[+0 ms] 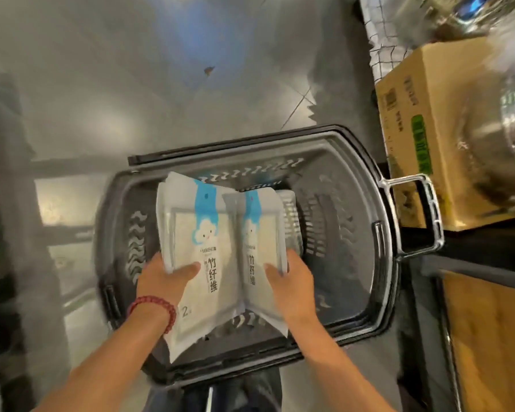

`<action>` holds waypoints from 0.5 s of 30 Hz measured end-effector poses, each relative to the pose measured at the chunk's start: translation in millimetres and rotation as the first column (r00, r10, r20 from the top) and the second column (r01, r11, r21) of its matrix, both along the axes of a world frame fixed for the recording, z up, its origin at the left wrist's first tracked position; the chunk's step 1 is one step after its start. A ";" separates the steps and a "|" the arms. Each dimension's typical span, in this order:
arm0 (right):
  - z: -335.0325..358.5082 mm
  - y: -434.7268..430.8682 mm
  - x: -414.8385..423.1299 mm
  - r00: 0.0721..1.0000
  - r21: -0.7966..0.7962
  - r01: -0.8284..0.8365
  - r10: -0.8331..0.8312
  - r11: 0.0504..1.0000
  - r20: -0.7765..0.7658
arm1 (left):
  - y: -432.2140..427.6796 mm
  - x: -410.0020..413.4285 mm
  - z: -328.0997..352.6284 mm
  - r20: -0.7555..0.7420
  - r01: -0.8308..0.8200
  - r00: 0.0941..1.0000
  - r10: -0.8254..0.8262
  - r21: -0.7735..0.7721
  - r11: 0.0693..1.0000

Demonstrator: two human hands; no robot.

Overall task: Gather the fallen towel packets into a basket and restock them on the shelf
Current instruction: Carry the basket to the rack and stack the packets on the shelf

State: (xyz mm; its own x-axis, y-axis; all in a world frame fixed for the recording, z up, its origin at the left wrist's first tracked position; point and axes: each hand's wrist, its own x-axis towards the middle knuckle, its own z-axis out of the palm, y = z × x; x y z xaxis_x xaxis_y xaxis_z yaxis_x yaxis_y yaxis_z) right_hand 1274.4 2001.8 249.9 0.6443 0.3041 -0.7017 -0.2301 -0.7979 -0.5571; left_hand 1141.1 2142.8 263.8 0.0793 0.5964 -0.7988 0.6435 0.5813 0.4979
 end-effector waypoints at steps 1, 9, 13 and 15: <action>21.4 -1.5 0.0 0.999 0.027 0.000 -0.001 1.000 0.032 | 4.6 -0.6 18.2 0.008 0.013 1.000 -0.014 0.013 1.000; 220.8 -28.7 5.3 0.977 0.220 0.107 -0.144 0.970 0.158 | 34.4 -15.3 210.5 0.181 0.118 0.973 -0.141 0.130 0.984; 327.0 -62.0 -1.4 0.927 0.303 0.205 -0.284 0.931 0.244 | 35.8 -13.7 315.5 0.311 0.175 0.922 -0.230 0.194 0.965; 375.7 -84.7 -9.2 0.880 0.347 0.270 -0.376 0.898 0.288 | 33.5 -8.1 361.5 0.383 0.236 0.872 -0.306 0.218 0.947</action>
